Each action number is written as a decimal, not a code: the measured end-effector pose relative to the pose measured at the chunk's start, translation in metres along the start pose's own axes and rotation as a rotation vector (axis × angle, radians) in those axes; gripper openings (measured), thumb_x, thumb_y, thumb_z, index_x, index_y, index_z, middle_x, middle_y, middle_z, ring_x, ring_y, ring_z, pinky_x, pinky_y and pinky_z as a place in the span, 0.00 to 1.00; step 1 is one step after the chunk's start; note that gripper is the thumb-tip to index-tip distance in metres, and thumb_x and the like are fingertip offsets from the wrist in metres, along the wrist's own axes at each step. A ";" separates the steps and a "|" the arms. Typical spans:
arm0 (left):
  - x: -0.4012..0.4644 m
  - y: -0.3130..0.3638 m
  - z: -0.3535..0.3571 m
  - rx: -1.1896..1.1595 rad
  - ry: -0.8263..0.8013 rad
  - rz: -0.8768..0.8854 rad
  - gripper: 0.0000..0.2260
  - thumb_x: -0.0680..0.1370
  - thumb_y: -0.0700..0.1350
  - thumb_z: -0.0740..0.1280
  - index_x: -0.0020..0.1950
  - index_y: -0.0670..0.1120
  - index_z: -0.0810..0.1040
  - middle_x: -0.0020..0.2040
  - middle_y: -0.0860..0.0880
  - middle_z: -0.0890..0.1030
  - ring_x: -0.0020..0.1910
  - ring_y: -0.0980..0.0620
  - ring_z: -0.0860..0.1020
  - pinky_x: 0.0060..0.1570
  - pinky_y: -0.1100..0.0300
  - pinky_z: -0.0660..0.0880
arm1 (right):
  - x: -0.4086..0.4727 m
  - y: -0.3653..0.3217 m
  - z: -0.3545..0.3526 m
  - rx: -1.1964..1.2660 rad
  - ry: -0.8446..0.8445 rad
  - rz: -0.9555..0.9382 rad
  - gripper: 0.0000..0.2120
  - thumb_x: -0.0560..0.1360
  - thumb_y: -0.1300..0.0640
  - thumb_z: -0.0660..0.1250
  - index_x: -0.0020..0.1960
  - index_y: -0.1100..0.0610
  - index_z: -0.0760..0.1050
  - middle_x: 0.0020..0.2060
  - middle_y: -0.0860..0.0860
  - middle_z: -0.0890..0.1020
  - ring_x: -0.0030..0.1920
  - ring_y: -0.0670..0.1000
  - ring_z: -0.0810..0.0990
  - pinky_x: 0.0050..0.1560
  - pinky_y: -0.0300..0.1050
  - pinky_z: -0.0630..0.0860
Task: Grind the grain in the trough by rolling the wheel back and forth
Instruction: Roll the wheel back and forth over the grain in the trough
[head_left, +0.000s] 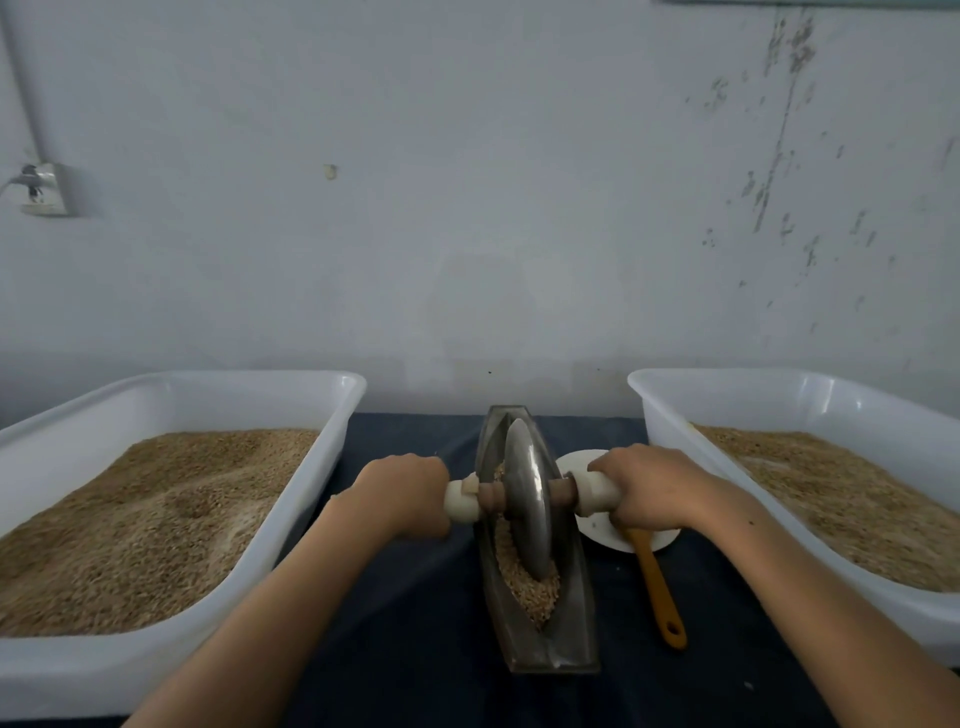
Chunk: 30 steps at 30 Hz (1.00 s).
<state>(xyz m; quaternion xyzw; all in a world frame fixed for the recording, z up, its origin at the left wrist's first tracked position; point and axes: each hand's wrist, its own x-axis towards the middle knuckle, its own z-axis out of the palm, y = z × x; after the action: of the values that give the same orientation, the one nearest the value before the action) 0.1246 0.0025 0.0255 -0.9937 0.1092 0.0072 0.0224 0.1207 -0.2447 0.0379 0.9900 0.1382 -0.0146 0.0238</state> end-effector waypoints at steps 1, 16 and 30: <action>0.000 0.001 0.000 0.027 0.042 -0.002 0.14 0.72 0.51 0.70 0.55 0.48 0.75 0.40 0.53 0.73 0.41 0.53 0.74 0.42 0.59 0.70 | 0.001 0.001 0.002 0.016 0.010 0.003 0.10 0.72 0.58 0.68 0.45 0.45 0.68 0.42 0.46 0.77 0.45 0.48 0.78 0.37 0.38 0.68; 0.004 0.001 0.012 0.029 0.265 -0.018 0.10 0.75 0.49 0.66 0.54 0.49 0.75 0.49 0.50 0.80 0.47 0.50 0.78 0.47 0.57 0.75 | 0.012 0.002 0.023 -0.067 0.392 -0.019 0.07 0.75 0.57 0.63 0.43 0.47 0.66 0.39 0.44 0.75 0.41 0.48 0.73 0.42 0.43 0.63; 0.001 0.006 0.009 0.049 0.275 -0.074 0.08 0.75 0.49 0.66 0.52 0.49 0.75 0.45 0.51 0.79 0.45 0.50 0.77 0.42 0.58 0.69 | 0.009 0.002 0.016 -0.025 0.248 0.037 0.07 0.73 0.57 0.65 0.45 0.46 0.69 0.41 0.47 0.78 0.42 0.48 0.77 0.41 0.42 0.71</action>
<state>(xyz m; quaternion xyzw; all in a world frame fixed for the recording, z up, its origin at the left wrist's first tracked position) 0.1241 -0.0032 0.0158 -0.9878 0.0747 -0.1328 0.0319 0.1294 -0.2446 0.0212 0.9862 0.1220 0.1101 0.0191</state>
